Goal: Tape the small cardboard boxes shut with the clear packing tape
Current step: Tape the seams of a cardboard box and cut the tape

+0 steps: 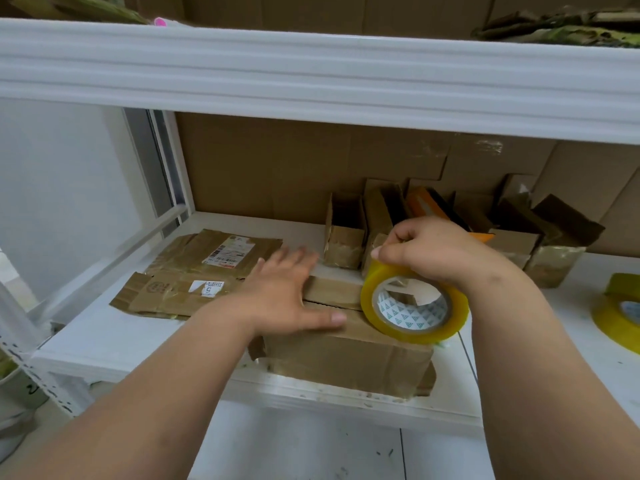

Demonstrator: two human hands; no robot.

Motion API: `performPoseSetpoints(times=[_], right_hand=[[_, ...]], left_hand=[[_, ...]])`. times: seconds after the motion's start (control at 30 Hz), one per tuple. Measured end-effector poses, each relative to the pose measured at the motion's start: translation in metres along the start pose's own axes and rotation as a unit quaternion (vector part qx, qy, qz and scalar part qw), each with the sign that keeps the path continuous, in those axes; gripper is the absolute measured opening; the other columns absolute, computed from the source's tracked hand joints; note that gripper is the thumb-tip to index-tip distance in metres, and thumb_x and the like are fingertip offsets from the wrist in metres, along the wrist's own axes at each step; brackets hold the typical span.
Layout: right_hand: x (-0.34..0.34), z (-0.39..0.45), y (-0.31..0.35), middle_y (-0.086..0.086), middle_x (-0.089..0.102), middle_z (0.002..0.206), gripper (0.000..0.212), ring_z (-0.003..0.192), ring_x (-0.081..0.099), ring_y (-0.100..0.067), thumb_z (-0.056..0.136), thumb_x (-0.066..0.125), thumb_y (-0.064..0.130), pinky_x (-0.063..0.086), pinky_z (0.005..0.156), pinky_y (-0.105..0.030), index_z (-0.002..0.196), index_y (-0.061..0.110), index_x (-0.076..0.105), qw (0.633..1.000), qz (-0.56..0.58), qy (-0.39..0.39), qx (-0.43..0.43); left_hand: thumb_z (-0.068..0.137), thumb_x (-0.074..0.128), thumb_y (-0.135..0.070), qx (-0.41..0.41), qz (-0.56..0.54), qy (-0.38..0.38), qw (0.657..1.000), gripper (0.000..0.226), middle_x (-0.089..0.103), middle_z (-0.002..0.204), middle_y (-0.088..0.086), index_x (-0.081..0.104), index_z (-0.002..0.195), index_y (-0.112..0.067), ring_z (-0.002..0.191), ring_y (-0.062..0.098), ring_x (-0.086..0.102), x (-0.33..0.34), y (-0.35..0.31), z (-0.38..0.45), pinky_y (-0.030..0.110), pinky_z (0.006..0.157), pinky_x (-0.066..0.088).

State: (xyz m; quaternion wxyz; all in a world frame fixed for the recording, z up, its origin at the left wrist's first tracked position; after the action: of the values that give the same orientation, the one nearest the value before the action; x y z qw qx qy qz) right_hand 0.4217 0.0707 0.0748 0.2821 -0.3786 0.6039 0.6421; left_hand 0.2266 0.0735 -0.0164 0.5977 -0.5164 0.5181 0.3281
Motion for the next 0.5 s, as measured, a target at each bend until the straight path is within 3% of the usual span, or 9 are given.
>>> performPoseSetpoints(times=[0.07, 0.13, 0.27, 0.4, 0.5], right_hand=[[-0.003, 0.0, -0.005, 0.007, 0.068, 0.092, 0.027, 0.089, 0.061, -0.01, 0.085, 0.068, 0.054, 0.052, 0.076, -0.032, 0.086, 0.026, 0.071, 1.0, 0.015, 0.013, -0.011], [-0.004, -0.003, -0.015, 0.013, 0.067, 0.098, 0.033, 0.093, 0.061, -0.007, 0.078, 0.068, 0.061, 0.05, 0.082, -0.03, 0.094, 0.033, 0.072, 0.996, 0.075, 0.039, -0.02], [0.004, -0.004, -0.053, -0.01, 0.075, 0.091, 0.058, 0.086, 0.071, -0.023, 0.061, 0.082, 0.062, 0.055, 0.092, -0.046, 0.098, 0.017, 0.076, 0.955, 0.274, 0.113, -0.022], [0.022, -0.002, -0.076, -0.021, 0.07, 0.083, 0.076, 0.081, 0.069, -0.032, 0.054, 0.086, 0.058, 0.058, 0.08, -0.041, 0.106, 0.003, 0.073, 0.877, 0.449, 0.158, -0.066], [0.028, 0.001, -0.079, -0.019, 0.07, 0.085, 0.082, 0.067, 0.067, -0.027, 0.053, 0.091, 0.051, 0.059, 0.067, -0.036, 0.112, -0.001, 0.067, 0.84, 0.513, 0.153, -0.084]], left_hand=[[0.063, 0.044, -0.094, -0.026, 0.038, 0.059, 0.997, 0.122, -0.012, 0.165, -0.009, -0.008, 0.156, -0.034, 0.15, 0.019, -0.02, 0.021, -0.001, 0.005, 0.051, 0.122, -0.004], [0.068, 0.048, -0.089, -0.04, 0.015, 0.06, 0.997, 0.119, -0.014, 0.164, -0.011, -0.008, 0.156, -0.034, 0.149, 0.018, -0.022, 0.033, 0.001, 0.005, 0.048, 0.122, -0.002], [0.067, 0.044, -0.089, -0.043, 0.024, 0.06, 0.997, 0.121, -0.018, 0.163, -0.01, -0.011, 0.157, -0.028, 0.148, 0.017, -0.026, 0.035, 0.001, 0.004, 0.041, 0.122, -0.001], [0.077, 0.037, -0.087, -0.049, 0.069, 0.081, 0.993, 0.114, -0.027, 0.161, -0.007, -0.019, 0.154, -0.025, 0.146, 0.016, -0.029, 0.036, -0.001, 0.003, 0.042, 0.122, -0.005], [0.08, 0.035, -0.085, -0.068, 0.11, 0.091, 0.987, 0.109, -0.026, 0.161, -0.006, -0.02, 0.154, -0.027, 0.147, 0.017, -0.028, 0.034, -0.005, 0.004, 0.046, 0.122, -0.009]])
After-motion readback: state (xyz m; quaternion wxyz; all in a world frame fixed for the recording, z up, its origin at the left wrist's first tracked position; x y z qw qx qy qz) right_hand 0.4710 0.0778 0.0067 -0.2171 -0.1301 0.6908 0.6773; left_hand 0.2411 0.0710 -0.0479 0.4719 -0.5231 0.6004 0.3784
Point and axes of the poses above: each hand's wrist, its own z-axis towards the middle knuckle, its own x-axis out of the palm, y = z × x, the point moved 7 cm from there along z, towards the middle knuckle
